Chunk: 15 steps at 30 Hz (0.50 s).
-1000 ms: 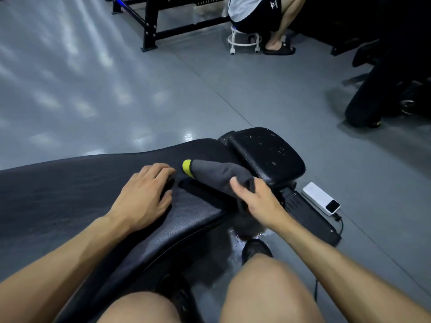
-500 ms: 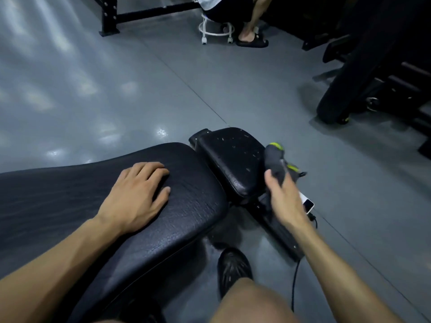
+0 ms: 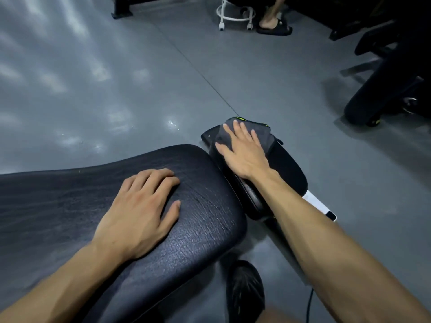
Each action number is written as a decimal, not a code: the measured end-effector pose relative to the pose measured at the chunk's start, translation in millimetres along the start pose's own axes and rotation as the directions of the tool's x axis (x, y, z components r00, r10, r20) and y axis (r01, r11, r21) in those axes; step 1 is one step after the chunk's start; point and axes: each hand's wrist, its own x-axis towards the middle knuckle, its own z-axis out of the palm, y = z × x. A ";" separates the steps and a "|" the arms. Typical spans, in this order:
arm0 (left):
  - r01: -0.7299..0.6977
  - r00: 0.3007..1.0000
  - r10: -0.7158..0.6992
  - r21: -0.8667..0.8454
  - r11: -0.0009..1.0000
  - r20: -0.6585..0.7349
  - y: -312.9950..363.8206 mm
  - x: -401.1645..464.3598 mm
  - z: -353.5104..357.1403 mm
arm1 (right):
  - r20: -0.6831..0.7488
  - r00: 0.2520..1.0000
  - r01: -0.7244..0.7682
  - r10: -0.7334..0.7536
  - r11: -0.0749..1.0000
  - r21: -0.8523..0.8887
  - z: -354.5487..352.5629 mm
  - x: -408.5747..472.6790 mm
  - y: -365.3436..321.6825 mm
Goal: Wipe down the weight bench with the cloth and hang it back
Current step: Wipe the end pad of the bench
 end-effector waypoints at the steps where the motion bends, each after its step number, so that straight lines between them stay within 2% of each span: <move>1: 0.001 1.000 -0.001 0.002 1.000 0.003 -0.2 -0.3 0.1 | -0.012 0.997 0.075 -0.075 0.997 0.030 1.6 -16.3 3.3; 3: 0.012 1.000 -0.012 -0.001 1.000 0.007 -0.5 -0.8 -0.6 | -0.043 0.963 0.266 -0.264 0.963 0.041 9.8 -70.2 16.9; 5: 0.006 1.000 -0.006 0.003 1.000 0.005 -0.5 0.3 0.6 | -0.047 0.938 0.347 -0.345 0.937 0.047 15.9 -113.7 34.7; 8: 0.007 1.000 -0.007 0.020 1.000 0.001 0.3 1.5 1.2 | -0.017 0.950 0.313 -0.313 0.945 0.089 6.7 -81.9 36.2; 12: 0.025 1.000 -0.025 0.035 0.999 0.004 3.0 1.5 -0.7 | 0.030 0.974 0.224 -0.225 0.974 0.016 2.4 13.0 -10.8; 15: 0.014 1.000 -0.014 0.038 0.999 0.001 3.6 1.5 1.9 | -0.030 0.972 0.232 -0.231 0.972 0.023 10.9 -3.9 -12.7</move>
